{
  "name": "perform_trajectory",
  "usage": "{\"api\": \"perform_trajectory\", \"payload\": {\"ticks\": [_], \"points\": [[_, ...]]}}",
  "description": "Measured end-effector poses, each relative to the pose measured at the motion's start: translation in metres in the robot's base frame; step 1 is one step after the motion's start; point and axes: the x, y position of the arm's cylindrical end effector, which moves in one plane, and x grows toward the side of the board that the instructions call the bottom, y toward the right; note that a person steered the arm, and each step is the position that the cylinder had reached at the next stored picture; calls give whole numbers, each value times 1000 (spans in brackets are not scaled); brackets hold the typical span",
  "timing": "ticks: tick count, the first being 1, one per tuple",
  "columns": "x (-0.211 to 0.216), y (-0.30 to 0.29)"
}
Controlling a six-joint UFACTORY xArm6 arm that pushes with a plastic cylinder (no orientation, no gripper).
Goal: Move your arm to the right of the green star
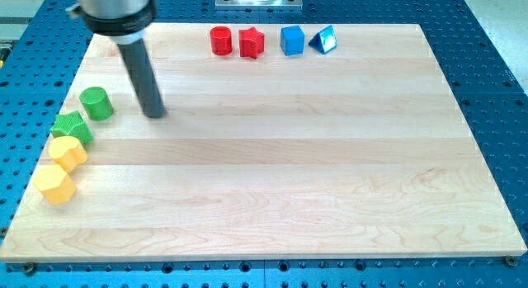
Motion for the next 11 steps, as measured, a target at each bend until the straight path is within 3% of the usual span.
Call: {"api": "perform_trajectory", "payload": {"ticks": [1, 2, 4, 6, 11], "points": [[-9, 84], [-8, 100], [1, 100], [38, 86], [35, 90]]}}
